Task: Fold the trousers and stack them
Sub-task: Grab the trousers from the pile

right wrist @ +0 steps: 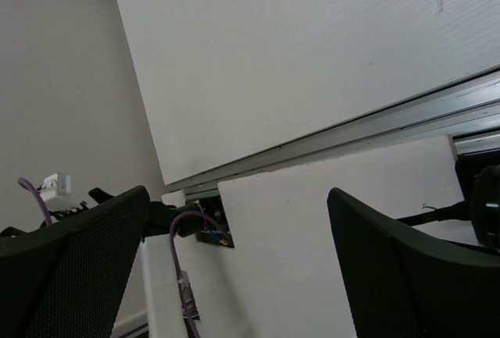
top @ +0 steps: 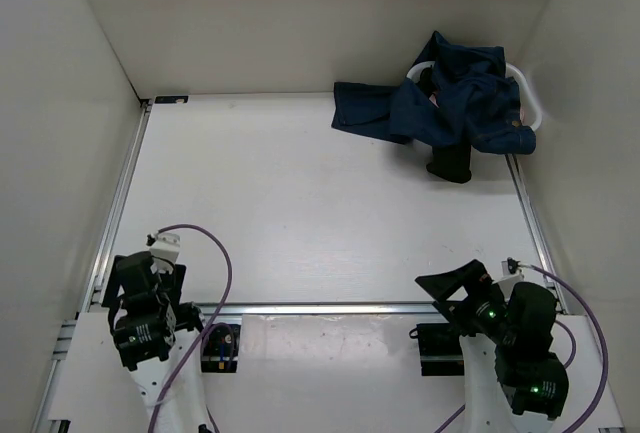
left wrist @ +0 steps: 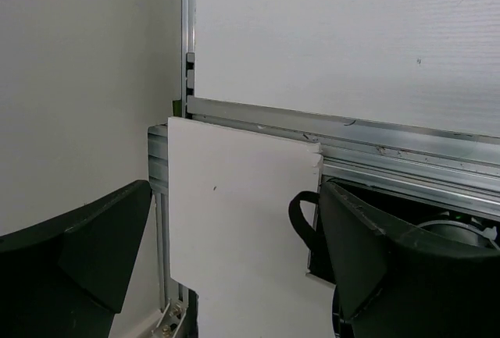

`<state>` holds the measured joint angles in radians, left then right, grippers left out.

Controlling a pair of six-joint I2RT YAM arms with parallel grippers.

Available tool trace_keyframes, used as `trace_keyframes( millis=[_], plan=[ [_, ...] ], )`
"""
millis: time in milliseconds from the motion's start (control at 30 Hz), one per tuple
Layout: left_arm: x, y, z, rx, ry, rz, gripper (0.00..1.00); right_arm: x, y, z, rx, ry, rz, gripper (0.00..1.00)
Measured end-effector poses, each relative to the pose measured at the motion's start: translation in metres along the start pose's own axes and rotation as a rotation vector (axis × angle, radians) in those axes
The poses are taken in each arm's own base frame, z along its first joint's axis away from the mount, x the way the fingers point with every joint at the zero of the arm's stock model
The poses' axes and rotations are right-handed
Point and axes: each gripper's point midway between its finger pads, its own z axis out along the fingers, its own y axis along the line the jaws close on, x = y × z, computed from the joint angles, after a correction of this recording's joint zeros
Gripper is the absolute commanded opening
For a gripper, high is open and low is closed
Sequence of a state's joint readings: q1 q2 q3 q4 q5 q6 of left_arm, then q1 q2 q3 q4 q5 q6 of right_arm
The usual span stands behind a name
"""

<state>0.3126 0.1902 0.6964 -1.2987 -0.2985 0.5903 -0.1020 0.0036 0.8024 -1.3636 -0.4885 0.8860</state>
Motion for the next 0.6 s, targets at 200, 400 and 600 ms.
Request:
trace_keyframes(
  millis=[200, 400, 600],
  plan=[
    [-0.003, -0.006, 0.01, 0.086, 0.08, 0.064, 1.0, -0.017, 0.034, -0.035, -0.007, -0.119, -0.211, 0.99],
    [-0.067, 0.003, 0.009, 0.244, 0.035, 0.04, 1.0, -0.096, 0.096, -0.039, 0.028, -0.251, -0.338, 0.99],
    [-0.21, 0.047, 0.011, 0.37, -0.179, -0.022, 1.0, -0.184, 0.099, -0.008, 0.218, -0.328, -0.376, 0.99]
  ],
)
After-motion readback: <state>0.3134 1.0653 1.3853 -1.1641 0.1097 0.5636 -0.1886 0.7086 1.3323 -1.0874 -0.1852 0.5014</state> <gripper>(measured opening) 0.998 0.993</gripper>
